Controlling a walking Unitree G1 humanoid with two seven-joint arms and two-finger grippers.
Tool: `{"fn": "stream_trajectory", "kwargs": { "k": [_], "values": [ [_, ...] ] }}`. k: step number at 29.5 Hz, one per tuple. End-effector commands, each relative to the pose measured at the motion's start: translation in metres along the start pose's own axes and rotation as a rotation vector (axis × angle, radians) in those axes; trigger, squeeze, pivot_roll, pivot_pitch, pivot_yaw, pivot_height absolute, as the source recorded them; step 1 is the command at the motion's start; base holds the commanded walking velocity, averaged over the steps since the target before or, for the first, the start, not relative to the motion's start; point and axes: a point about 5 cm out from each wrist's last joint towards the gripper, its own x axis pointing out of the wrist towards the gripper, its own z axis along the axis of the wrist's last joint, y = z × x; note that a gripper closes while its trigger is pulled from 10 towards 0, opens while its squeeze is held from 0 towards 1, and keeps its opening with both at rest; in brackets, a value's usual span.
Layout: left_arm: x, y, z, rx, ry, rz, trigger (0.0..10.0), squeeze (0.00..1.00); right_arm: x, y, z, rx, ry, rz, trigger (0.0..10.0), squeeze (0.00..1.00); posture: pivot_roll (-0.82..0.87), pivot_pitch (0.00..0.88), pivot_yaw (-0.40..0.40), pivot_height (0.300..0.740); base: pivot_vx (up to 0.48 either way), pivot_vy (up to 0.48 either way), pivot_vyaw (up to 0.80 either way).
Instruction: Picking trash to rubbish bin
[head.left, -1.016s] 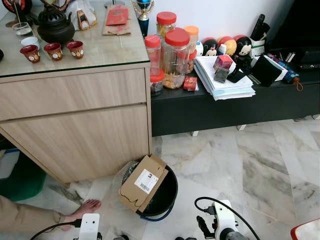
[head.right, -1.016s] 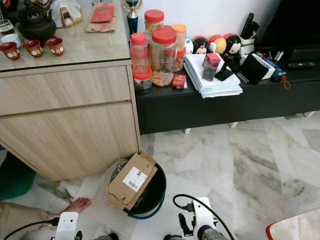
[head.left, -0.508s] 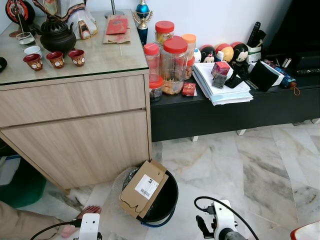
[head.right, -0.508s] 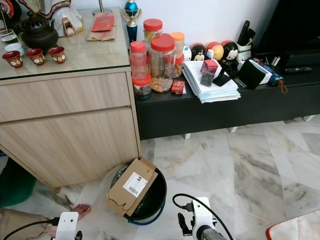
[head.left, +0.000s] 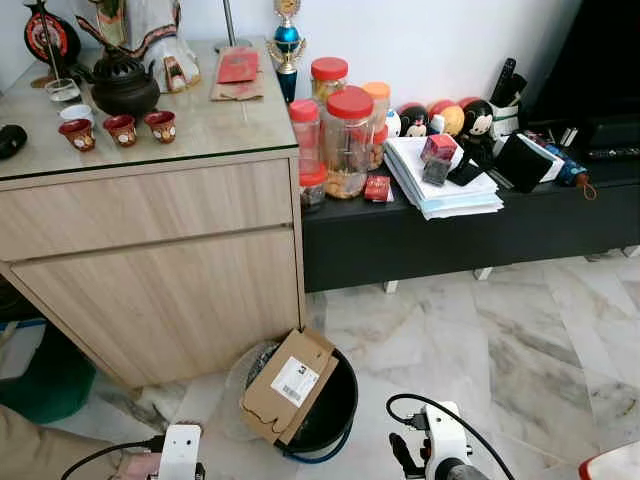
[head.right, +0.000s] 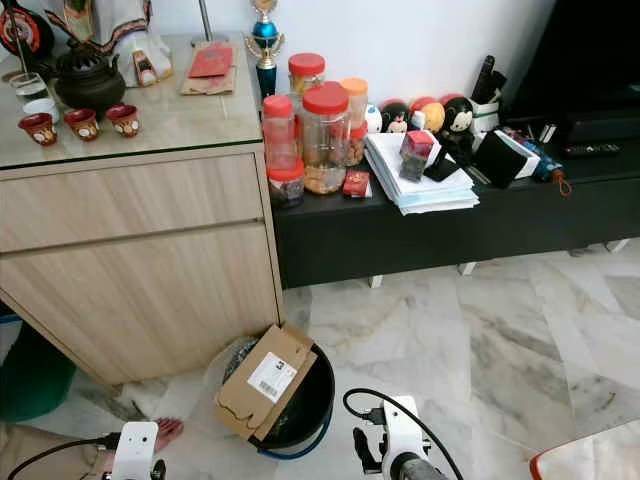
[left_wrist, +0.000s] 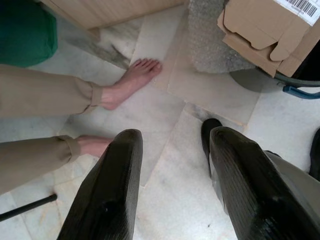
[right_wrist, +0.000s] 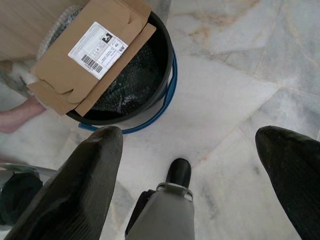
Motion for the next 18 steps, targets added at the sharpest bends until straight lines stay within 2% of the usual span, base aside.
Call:
{"fn": "stream_trajectory", "kwargs": {
  "k": [1,18],
  "values": [
    [-0.0005,0.0004,-0.0040,0.018,0.022,-0.009,10.0,0.00,-0.0009,-0.0005,-0.0042,0.017,0.013,-0.007,10.0,0.00,0.01,0.034,-0.004,0.740,-0.274,0.000,0.00],
    [-0.0011,-0.0005,-0.0056,0.004,0.026,-0.006,10.0,0.00,-0.0006,-0.0007,-0.0029,0.026,0.008,-0.010,10.0,0.00,0.01,0.059,-0.016,0.740,-0.284,0.000,0.00]
  ]
}}
